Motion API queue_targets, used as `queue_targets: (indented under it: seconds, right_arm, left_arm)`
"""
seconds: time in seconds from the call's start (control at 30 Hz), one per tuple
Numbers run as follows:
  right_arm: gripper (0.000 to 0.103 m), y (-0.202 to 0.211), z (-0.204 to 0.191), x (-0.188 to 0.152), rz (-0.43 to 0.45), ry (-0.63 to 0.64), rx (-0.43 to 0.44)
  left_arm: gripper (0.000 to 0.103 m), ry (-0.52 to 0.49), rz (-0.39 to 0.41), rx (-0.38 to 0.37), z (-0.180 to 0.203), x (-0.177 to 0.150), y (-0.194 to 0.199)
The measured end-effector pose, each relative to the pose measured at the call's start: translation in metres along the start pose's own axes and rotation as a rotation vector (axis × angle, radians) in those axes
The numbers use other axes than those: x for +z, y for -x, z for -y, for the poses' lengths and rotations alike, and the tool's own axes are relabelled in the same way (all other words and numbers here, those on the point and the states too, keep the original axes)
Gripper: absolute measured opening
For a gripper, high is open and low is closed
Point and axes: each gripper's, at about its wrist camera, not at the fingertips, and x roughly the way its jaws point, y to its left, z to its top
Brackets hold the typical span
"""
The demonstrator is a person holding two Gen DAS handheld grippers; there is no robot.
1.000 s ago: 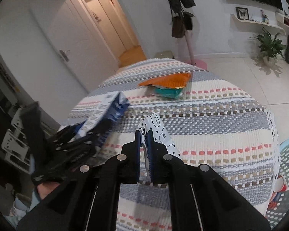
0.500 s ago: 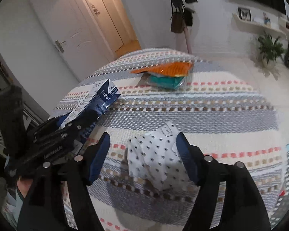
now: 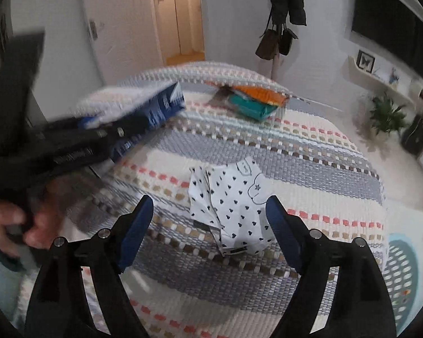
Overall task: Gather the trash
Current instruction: 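Grasp the white milk carton with the left gripper while the right gripper grasps the polka-dot paper, then carry carton and polka-dot paper over the blue basket and open both grippers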
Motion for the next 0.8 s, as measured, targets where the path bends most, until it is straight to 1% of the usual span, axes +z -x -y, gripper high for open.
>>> queue_targets:
  seconds: [0.03, 0.07, 0.1, 0.13, 0.17, 0.23, 0.27, 0.3, 0.4, 0.47, 0.57, 0.7, 0.8]
  right_arm:
    - [0.075, -0.008, -0.002, 0.000, -0.019, 0.015, -0.043]
    - [0.065, -0.016, -0.003, -0.001, -0.038, 0.020, -0.071]
    - [0.065, -0.022, 0.000, -0.001, -0.053, 0.014, -0.077]
    - [0.055, -0.022, 0.004, 0.001, -0.042, -0.012, -0.058]
    - [0.040, -0.022, 0.008, 0.003, -0.043, -0.025, -0.055]
    - [0.021, -0.021, 0.013, 0.005, -0.042, -0.042, -0.053]
    - [0.013, -0.020, 0.018, 0.007, -0.039, -0.066, -0.030]
    - [0.010, -0.015, 0.023, 0.008, -0.027, -0.090, -0.011]
    - [0.005, 0.002, 0.028, 0.008, 0.013, -0.103, -0.036]
    - [0.005, 0.020, 0.035, 0.006, 0.052, -0.121, -0.033]
    - [0.005, 0.051, 0.047, 0.001, 0.114, -0.145, -0.060]
    - [0.005, 0.094, 0.077, -0.010, 0.194, -0.211, -0.089]
    - [0.005, 0.118, 0.099, -0.021, 0.228, -0.250, -0.128]
  left_arm:
    - [0.051, -0.002, 0.000, 0.000, 0.000, 0.000, 0.000]
    - [0.051, -0.004, 0.000, 0.001, 0.001, 0.000, 0.000]
    - [0.051, -0.006, 0.000, 0.002, 0.001, 0.000, 0.000]
    - [0.051, -0.008, 0.000, 0.002, 0.001, -0.001, -0.001]
    - [0.051, -0.011, 0.000, 0.003, 0.002, -0.001, -0.001]
    - [0.051, -0.019, 0.003, 0.003, 0.006, -0.001, -0.001]
    - [0.051, -0.022, 0.006, 0.002, 0.008, -0.001, 0.000]
    - [0.051, -0.025, 0.011, 0.000, 0.009, -0.001, 0.001]
    - [0.051, -0.021, 0.017, -0.034, 0.015, 0.000, 0.007]
    - [0.051, -0.035, 0.037, -0.057, 0.024, 0.001, 0.018]
    - [0.051, -0.049, 0.058, -0.112, 0.042, 0.003, 0.034]
    - [0.051, -0.080, 0.081, -0.174, 0.077, 0.009, 0.051]
    - [0.051, -0.122, 0.093, -0.213, 0.111, 0.012, 0.058]
